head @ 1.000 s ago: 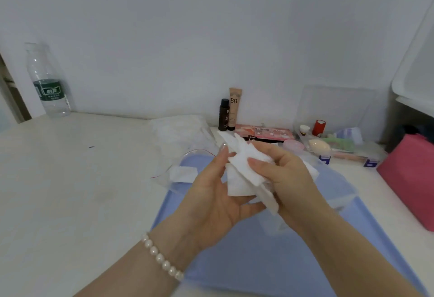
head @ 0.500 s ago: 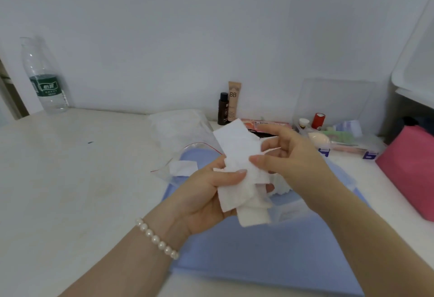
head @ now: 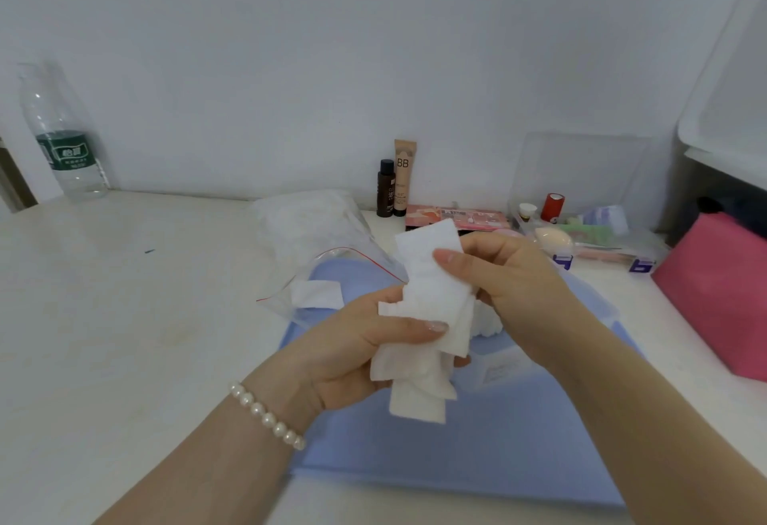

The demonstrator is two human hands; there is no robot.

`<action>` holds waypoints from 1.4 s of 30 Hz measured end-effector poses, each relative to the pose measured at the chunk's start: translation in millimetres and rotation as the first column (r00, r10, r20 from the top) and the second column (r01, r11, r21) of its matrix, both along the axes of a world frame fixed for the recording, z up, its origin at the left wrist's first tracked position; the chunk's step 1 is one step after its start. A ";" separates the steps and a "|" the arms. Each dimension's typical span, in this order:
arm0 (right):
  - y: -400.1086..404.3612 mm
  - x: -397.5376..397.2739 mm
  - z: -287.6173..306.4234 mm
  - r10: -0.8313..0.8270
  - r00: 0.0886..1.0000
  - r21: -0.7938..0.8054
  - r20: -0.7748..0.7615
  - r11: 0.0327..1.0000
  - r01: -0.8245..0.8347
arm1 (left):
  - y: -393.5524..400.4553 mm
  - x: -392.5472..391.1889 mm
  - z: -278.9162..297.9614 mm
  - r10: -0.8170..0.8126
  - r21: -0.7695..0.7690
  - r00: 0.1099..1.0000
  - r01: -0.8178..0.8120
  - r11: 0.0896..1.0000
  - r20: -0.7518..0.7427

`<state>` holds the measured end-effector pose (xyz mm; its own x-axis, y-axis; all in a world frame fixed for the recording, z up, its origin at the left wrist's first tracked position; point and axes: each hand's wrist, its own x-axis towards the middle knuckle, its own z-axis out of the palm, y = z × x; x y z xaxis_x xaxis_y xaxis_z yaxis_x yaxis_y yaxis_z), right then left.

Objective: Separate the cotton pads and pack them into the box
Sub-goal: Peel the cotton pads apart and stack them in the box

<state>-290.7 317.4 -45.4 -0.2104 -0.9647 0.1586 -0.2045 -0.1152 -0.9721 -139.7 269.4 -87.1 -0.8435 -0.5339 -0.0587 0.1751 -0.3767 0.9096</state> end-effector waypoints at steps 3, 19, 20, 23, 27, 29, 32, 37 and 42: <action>-1.6 -0.9 -1.3 -0.068 0.997 -0.029 0.028 0.997 0.069 | 1.9 0.7 5.0 -0.008 -0.021 1.000 0.008 1.000 -0.024; 11.5 14.4 15.5 0.192 0.908 0.064 0.374 0.971 -0.231 | -2.7 -3.2 -1.8 0.297 0.043 0.954 -0.295 0.954 -0.047; 9.4 16.5 11.4 0.157 0.927 0.103 0.342 0.974 -0.203 | -2.0 -3.8 -1.5 0.278 0.037 0.960 -0.277 0.960 -0.042; 1.4 16.0 -2.0 0.058 0.955 0.171 0.292 0.979 -0.112 | -1.2 -3.6 0.8 0.217 0.066 0.975 -0.214 0.975 -0.038; -0.9 12.6 -6.0 0.064 0.942 0.209 0.328 0.968 -0.139 | -4.9 -2.3 -0.8 0.197 0.204 0.978 -0.180 0.962 -0.067; -0.2 12.0 -4.8 0.091 0.934 0.209 0.347 0.963 -0.171 | -6.2 -3.6 -3.8 0.208 0.232 0.975 -0.185 0.955 -0.081; 1.2 15.2 -3.6 0.091 0.940 0.214 0.328 0.962 -0.167 | -4.9 -5.7 -5.9 0.218 0.265 0.973 -0.191 0.945 -0.078; 0.9 25.4 -10.6 -0.078 0.990 0.153 0.116 0.986 0.060 | -3.5 -7.7 -4.7 0.255 0.350 0.959 -0.198 0.916 -0.126; 3.0 34.7 -14.1 -0.134 0.989 0.054 -0.055 0.989 0.137 | -3.6 -5.2 -7.6 0.252 0.368 0.945 -0.163 0.915 -0.207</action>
